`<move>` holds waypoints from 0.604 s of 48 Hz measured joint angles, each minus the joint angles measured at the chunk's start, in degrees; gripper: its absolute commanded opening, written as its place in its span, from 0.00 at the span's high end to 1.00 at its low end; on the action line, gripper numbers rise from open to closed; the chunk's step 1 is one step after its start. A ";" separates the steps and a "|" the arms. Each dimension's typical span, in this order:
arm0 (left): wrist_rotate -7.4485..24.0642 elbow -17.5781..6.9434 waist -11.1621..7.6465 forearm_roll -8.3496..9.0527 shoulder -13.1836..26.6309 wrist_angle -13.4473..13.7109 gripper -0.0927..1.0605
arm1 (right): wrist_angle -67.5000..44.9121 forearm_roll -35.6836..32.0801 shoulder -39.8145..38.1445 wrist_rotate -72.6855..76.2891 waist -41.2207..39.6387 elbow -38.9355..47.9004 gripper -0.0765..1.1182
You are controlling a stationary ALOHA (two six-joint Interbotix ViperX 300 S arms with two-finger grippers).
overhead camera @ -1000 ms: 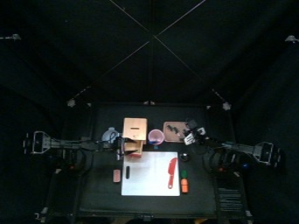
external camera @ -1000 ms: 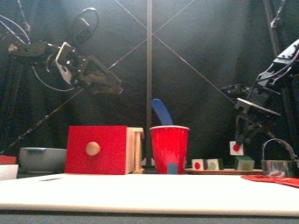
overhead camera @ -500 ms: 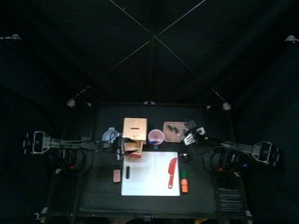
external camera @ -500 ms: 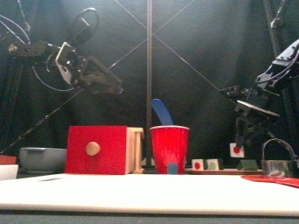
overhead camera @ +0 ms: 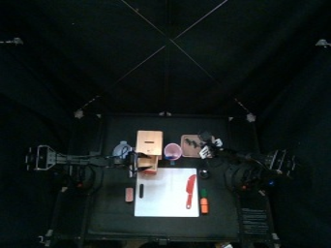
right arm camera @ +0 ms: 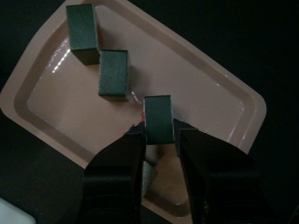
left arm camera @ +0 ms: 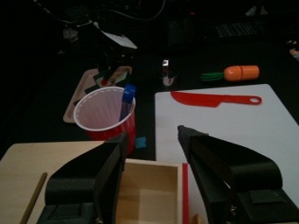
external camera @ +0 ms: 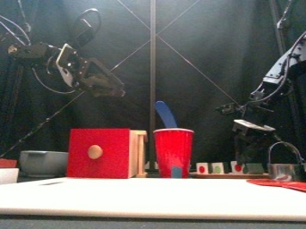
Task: Place sushi on board then cut the sushi with the knife then place the pieces on the plate
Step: Place the 4 sushi pieces on the plate
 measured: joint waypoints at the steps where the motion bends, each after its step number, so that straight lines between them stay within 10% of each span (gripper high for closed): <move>1: 0.00 0.00 0.00 0.00 0.00 0.00 0.18 | 0.00 -0.09 0.00 0.00 0.00 -0.09 0.31; 29: 0.00 0.00 0.09 0.00 0.00 0.00 0.18 | 7.82 7.29 -12.04 0.18 10.20 -0.18 0.18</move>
